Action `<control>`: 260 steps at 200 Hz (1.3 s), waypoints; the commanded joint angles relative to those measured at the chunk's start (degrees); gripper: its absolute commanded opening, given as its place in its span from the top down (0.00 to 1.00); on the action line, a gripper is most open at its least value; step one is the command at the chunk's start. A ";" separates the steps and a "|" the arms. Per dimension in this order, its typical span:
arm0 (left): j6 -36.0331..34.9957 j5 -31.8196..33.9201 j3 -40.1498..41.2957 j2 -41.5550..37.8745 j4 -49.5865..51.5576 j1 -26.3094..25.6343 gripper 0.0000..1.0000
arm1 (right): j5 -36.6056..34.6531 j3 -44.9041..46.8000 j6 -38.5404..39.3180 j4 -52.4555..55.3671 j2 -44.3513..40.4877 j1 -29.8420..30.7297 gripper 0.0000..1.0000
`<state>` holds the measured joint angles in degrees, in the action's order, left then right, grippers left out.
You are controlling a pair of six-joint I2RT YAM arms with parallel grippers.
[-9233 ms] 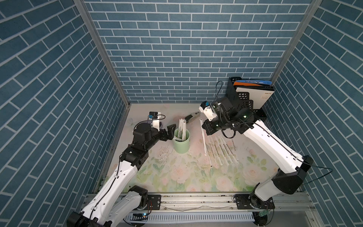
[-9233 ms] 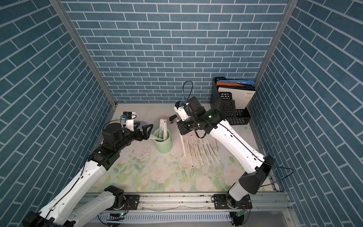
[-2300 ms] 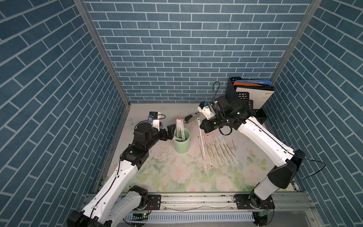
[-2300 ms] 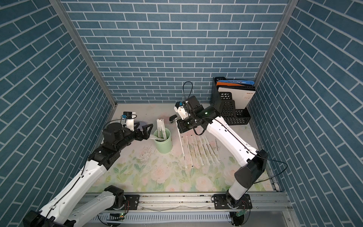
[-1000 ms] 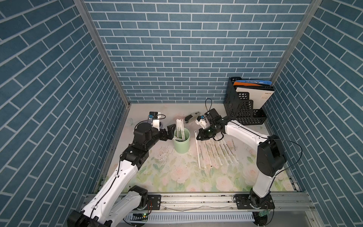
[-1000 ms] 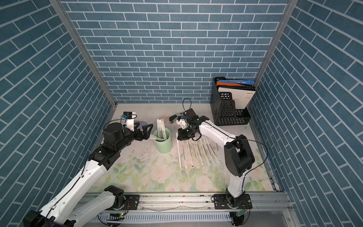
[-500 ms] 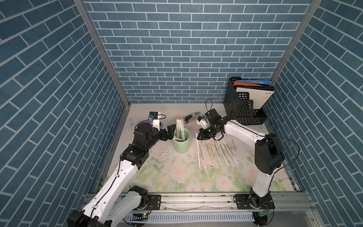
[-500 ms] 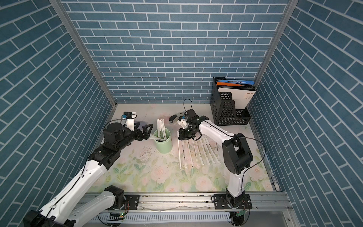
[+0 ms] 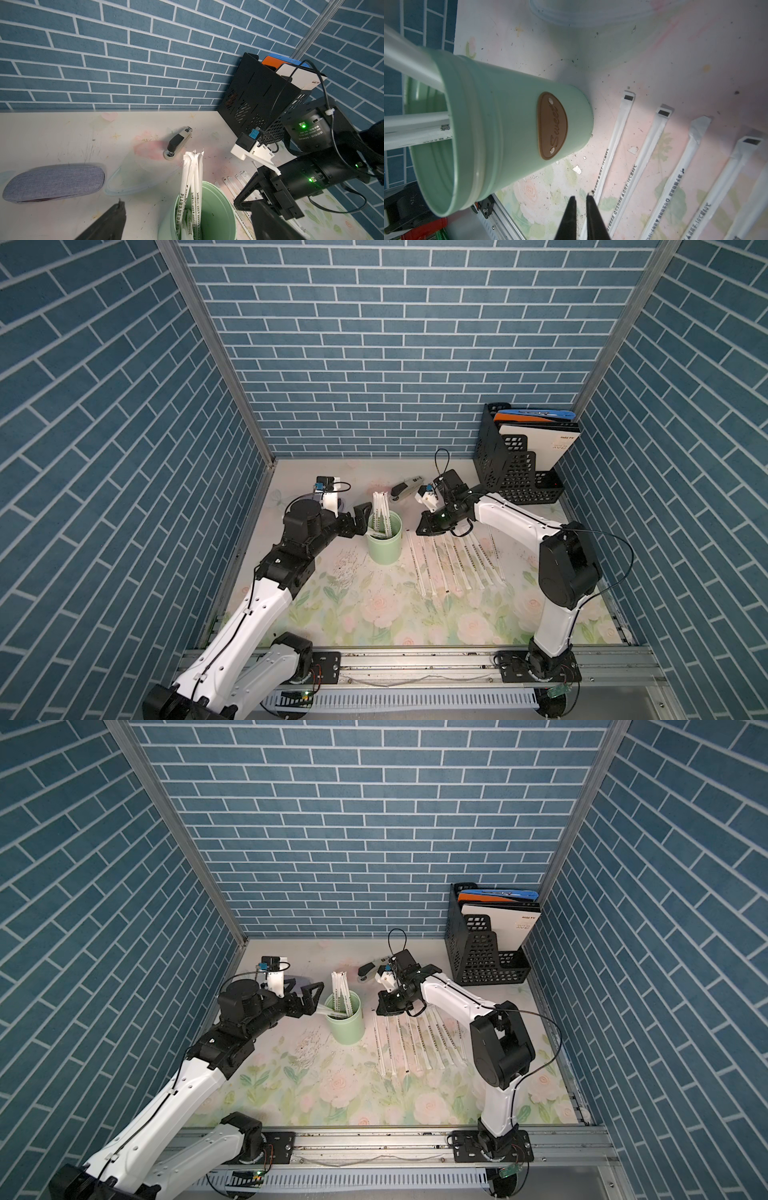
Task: Take the straws out of the storage container
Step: Place the straw at the center of the board, then pick up the straw from the container.
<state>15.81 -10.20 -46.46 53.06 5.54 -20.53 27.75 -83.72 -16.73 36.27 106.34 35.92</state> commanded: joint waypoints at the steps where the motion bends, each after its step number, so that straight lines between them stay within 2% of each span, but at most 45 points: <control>1: -0.29 -0.31 -1.09 0.24 0.02 -0.11 0.00 | -0.83 -1.53 -0.58 0.43 -0.65 -0.24 0.89; 20: -0.34 -0.17 -1.09 0.23 0.04 -0.12 0.01 | -1.24 -0.86 -0.85 -2.32 -3.42 -0.11 0.89; 55: -0.33 0.15 -1.10 0.55 0.09 -0.12 0.00 | -6.34 3.44 0.96 -15.70 -11.93 4.04 0.85; 80: -0.42 0.25 -1.09 0.86 0.19 -0.10 0.00 | -8.50 4.57 2.10 -21.91 -12.92 6.81 0.81; 133: -0.29 2.70 -0.96 -0.45 0.35 -0.12 0.00 | -10.77 0.04 9.59 -19.93 -9.31 13.01 0.76; 181: 0.94 13.42 -0.13 -3.50 1.41 -0.12 0.00 | -12.24 3.02 14.88 -21.79 -10.42 17.76 0.65; 220: 2.40 20.53 -0.17 -4.44 2.83 0.23 0.00 | -15.77 1.25 17.66 -19.95 -7.86 21.63 0.64; 260: 3.04 21.51 0.46 -5.87 2.32 1.20 0.00 | -17.15 -0.41 17.96 -19.26 -4.65 23.83 0.64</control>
<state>18.02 8.78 -46.46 48.42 7.51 -19.97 12.53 -81.97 -0.99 15.90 99.29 58.78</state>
